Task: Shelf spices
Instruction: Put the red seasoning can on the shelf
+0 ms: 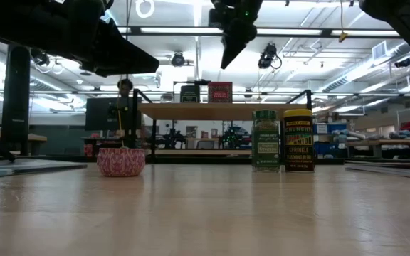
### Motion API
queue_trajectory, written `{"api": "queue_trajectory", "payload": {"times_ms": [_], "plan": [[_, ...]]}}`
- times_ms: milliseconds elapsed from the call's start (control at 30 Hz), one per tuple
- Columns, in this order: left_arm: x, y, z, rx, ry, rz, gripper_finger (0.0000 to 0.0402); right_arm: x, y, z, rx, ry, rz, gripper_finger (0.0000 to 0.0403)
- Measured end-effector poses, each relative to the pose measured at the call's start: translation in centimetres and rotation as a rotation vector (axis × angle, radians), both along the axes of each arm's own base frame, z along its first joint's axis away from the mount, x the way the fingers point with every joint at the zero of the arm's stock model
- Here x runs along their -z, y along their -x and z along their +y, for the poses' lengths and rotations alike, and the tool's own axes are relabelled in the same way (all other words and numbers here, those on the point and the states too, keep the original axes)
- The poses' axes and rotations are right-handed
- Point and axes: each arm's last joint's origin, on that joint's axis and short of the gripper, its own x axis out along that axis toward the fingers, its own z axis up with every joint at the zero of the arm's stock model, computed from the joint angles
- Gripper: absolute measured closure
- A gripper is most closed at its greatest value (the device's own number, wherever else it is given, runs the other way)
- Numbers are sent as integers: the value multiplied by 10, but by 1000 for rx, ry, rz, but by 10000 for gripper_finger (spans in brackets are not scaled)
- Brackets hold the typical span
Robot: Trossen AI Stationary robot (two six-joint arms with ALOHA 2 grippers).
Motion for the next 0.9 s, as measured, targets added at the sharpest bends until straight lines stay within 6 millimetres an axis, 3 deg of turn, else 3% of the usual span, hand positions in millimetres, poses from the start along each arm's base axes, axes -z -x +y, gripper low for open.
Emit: {"api": "queue_trajectory", "payload": {"times_ms": [600, 900], "plan": [[0, 0, 0, 0, 6, -6, 200, 2, 16, -24, 16, -86, 5, 403], [-1, 0, 0, 0, 6, -6, 200, 13, 13, -30, -50, -158, -23, 403]]}}
